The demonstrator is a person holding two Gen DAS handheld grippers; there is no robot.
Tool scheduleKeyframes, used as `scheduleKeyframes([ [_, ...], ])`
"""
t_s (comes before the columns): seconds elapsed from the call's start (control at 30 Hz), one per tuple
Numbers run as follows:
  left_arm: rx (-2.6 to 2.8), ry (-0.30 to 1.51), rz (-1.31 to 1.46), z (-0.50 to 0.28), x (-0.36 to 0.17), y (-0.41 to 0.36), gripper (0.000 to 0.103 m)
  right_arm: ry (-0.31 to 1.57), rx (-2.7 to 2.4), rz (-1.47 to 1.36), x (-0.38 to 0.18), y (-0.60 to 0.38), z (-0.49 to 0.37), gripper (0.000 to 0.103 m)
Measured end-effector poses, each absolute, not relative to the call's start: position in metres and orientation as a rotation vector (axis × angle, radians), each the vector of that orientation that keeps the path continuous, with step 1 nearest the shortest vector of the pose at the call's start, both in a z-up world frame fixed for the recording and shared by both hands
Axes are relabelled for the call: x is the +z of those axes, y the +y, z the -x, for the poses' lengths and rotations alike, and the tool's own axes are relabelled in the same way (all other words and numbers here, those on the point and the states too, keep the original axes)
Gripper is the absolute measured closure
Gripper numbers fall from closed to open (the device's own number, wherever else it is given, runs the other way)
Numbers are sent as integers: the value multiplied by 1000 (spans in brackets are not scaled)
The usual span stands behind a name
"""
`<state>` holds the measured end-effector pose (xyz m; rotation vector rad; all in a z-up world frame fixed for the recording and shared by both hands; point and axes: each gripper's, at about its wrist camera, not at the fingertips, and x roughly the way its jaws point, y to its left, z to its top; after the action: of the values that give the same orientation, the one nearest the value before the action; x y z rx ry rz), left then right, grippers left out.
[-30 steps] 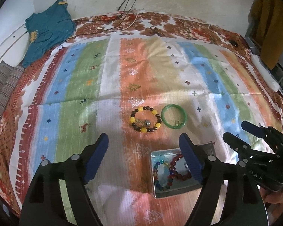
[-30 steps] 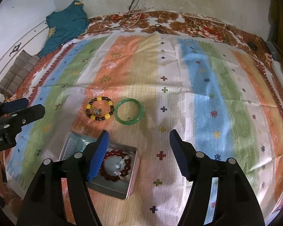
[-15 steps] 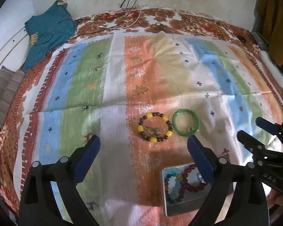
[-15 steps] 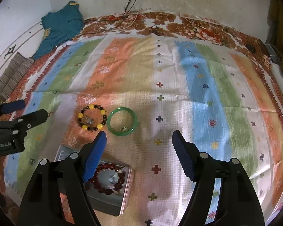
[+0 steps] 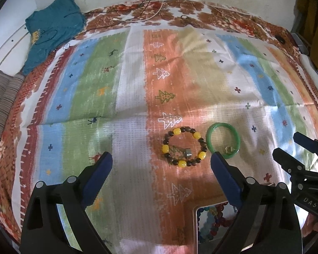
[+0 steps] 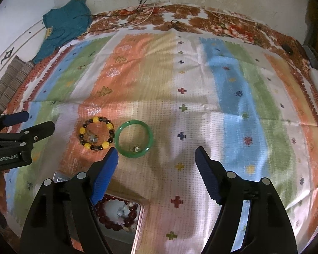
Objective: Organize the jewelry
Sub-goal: 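Move the left tool to the yellow-black bead bracelet while the right tool approaches the green bangle, then close the right tool on the green bangle while the left tool closes on the yellow bead bracelet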
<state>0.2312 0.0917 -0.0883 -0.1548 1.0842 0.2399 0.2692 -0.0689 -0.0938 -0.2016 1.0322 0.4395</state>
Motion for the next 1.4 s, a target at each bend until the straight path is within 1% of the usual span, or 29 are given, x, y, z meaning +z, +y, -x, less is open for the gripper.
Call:
scheduleKeyframes([
  [0.2, 219, 1123, 175, -240, -107, 97, 11, 1055, 434, 221, -106, -65, -278, 28],
  [0.93, 207, 1182, 221, -272, -136, 112, 11, 1125, 432, 268, -137, -53, -305, 28],
  [1.27, 218, 1239, 168, -285, -161, 115, 13, 1159, 435, 309, -160, -42, -318, 29],
  [1.33, 220, 1251, 161, -287, -167, 116, 17, 1175, 425, 309, -167, -43, -322, 39],
  [1.37, 219, 1259, 158, -288, -170, 116, 19, 1184, 424, 306, -170, -44, -324, 41],
  [1.4, 213, 1268, 158, -288, -173, 116, 23, 1189, 424, 305, -172, -43, -325, 41],
])
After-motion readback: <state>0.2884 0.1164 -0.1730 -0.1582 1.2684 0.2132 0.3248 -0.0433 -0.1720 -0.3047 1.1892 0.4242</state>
